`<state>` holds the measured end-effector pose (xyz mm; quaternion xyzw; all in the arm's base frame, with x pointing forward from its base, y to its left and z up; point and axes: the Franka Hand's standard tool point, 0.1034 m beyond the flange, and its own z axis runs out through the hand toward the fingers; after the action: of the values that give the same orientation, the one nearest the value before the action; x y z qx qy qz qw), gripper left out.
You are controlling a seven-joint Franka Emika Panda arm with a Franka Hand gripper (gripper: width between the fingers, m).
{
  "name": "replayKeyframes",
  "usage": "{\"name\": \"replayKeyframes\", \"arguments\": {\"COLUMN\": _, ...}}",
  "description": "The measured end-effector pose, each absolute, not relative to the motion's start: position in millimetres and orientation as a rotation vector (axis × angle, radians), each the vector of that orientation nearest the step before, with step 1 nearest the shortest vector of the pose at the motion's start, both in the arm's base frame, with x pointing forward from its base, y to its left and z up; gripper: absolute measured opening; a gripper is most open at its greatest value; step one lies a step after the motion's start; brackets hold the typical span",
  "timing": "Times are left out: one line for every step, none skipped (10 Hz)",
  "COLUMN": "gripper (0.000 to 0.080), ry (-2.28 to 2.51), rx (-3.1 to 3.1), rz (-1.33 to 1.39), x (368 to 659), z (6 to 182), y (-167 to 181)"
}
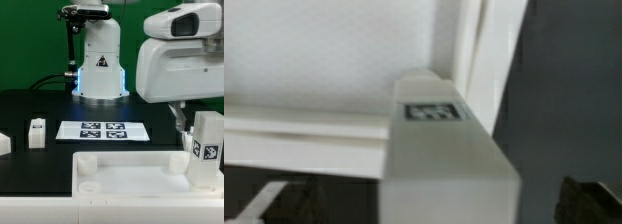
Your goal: Assemble desk
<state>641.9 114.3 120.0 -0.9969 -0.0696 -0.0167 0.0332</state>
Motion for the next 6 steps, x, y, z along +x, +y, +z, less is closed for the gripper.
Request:
{"name": "replayKeyframes", "arguments": {"gripper": 0.0649, "ry": -0.192, "rx": -3.069, "rz": -0.050, "x": 641.7, "z": 119.5, "y": 113.6}}
{"name": "replayKeyframes", "arguments": {"gripper": 0.0516, "ry": -0.193, "rx": -3.069, "rz": -0.051, "x": 641.7, "z": 119.5, "y": 113.7}}
{"name": "replayKeyframes", "arguments": {"gripper": 0.0516, "ry": -0.145, "rx": -3.069, "rz": -0.049, "x": 641.7, "z": 119.5, "y": 114.0}}
{"name": "replayKeyframes", "arguments": {"gripper": 0.0376, "ry": -0.027, "rx": -3.070, "rz": -0.045, "x": 641.6, "z": 119.6, "y": 114.4}}
{"name": "replayKeyframes", "arguments": {"gripper": 0.0288, "ry": 0.065, "rx": -3.070, "rz": -0.042, "x": 641.9, "z": 119.7, "y": 113.2}}
{"name": "replayKeyframes", "arguments": {"gripper": 0.0288, "ry": 0.199, "rx": -3.068, "rz": -0.050, "x": 641.9, "z": 119.5, "y": 113.3}}
